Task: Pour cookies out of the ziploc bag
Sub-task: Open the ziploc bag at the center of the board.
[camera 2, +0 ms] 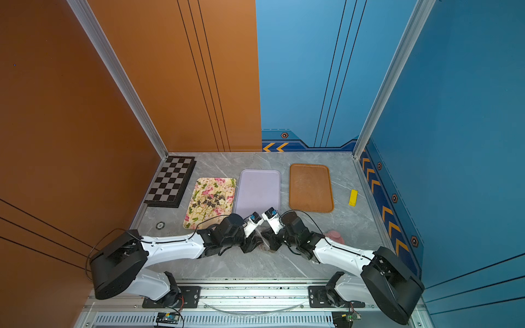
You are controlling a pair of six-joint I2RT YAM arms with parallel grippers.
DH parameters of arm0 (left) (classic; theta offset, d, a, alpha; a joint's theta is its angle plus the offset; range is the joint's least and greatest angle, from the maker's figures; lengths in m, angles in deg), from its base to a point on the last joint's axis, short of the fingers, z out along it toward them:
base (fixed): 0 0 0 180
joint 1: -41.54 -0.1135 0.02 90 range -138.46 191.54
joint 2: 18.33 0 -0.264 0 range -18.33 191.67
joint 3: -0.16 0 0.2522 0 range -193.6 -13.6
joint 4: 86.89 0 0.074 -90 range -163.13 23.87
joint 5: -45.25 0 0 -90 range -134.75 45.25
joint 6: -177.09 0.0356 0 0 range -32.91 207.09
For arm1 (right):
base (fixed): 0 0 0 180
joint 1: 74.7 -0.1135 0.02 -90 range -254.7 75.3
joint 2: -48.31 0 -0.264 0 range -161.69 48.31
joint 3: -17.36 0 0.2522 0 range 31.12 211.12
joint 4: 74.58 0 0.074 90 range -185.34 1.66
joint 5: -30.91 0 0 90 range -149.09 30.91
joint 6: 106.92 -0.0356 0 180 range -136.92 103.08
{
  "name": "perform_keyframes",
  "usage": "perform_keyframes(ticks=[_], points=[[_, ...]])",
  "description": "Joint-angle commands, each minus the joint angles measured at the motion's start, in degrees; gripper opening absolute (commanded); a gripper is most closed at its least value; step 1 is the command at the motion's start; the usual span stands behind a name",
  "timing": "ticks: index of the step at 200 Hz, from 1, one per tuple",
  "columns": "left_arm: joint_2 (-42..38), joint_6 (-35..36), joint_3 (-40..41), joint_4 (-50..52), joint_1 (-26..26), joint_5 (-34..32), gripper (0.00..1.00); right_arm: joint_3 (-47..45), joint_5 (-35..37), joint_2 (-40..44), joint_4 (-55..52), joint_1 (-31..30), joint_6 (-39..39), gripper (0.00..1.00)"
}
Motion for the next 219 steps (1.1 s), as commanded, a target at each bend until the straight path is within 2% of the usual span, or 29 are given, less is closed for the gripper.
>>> perform_keyframes(ticks=[1, 10, 22, 35, 70, 135, 219], points=[[-0.02, 1.69, -0.03, -1.94, 1.67, -2.57, 0.39, 1.99, -1.71, -0.9, 2.08, -0.65, -0.8, 0.0], [0.08, 1.67, -0.13, -1.93, 1.77, -2.92, 0.33, 2.2, -1.54, -1.09, 2.11, -0.8, -0.81, 0.0], [-0.05, 1.77, -0.14, -1.92, 2.15, -4.21, 0.18, 2.48, -1.38, -1.35, 1.95, -0.83, -0.8, 0.0], [-0.31, 1.63, 0.01, -1.91, 2.29, -5.55, 0.1, 2.66, -0.91, -1.55, 1.56, -0.95, -0.8, 0.0], [-1.7, 0.05, 1.65, -1.88, 2.25, -9.96, 0.0, 2.55, 3.85, -0.03, -1.34, -1.01, -0.96, 0.0], [-3.26, -3.25, 5.09, -1.94, 1.67, -14.44, 0.0, 1.83, 18.43, 7.44, -10.25, -0.34, -2.82, 0.0], [-6.19, -2.42, 7.56, -1.92, 0.34, -12.57, 0.0, -0.16, 26.55, 8.35, -12.56, 2.5, -6.73, 0.0]])
